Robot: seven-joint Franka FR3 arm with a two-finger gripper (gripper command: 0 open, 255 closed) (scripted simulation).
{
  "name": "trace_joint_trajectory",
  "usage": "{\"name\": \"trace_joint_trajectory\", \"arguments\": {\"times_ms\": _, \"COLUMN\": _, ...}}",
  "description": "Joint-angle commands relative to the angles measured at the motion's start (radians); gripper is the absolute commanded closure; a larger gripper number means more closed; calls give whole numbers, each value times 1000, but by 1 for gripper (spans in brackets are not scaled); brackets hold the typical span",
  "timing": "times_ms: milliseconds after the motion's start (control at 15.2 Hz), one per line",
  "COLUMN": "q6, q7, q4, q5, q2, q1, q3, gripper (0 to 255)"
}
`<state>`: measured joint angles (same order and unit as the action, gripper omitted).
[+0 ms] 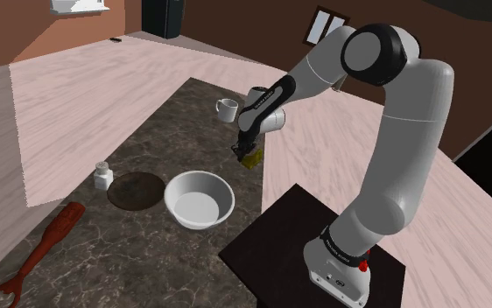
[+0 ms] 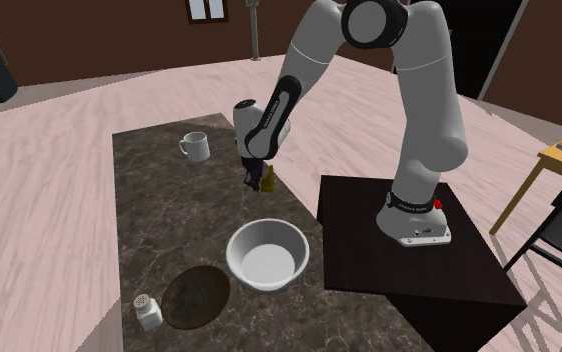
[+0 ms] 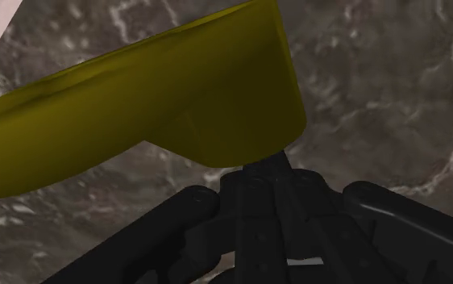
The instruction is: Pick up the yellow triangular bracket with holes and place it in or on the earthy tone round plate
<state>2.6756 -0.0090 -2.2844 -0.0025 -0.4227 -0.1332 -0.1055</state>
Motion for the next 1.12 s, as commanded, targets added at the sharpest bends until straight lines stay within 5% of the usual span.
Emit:
{"name": "trace_joint_trajectory", "arguments": {"times_ms": 0, "q6": 0, "q7": 0, "q4": 0, "q5": 0, "q2": 0, "q1": 0, "q3": 0, "gripper": 255}}
{"name": "trace_joint_trajectory", "arguments": {"times_ms": 132, "q6": 0, "q7": 0, "q4": 0, "q5": 0, "q2": 0, "q1": 0, "q3": 0, "gripper": 255}}
{"name": "trace_joint_trajectory", "arguments": {"times_ms": 198, "q6": 0, "q7": 0, "q4": 0, "q5": 0, "q2": 0, "q1": 0, "q3": 0, "gripper": 0}}
{"name": "trace_joint_trajectory", "arguments": {"times_ms": 330, "q6": -153, "q7": -393, "q4": 25, "q5": 148, "q2": 48, "q1": -231, "q3": 163, "gripper": 0}}
{"name": "trace_joint_trajectory", "arguments": {"times_ms": 528, "q6": -503, "q7": -848, "q4": 187, "q5": 247, "q2": 15, "q1": -438, "q3": 254, "gripper": 0}}
{"name": "trace_joint_trajectory", "arguments": {"times_ms": 594, "q6": -579, "q7": -920, "q4": 235, "q5": 250, "q2": -7, "q1": -463, "q3": 259, "gripper": 0}}
{"name": "trace_joint_trajectory", "arguments": {"times_ms": 1056, "q6": -491, "q7": -926, "q4": 189, "q5": 262, "q2": -47, "q1": -451, "q3": 266, "gripper": 0}}
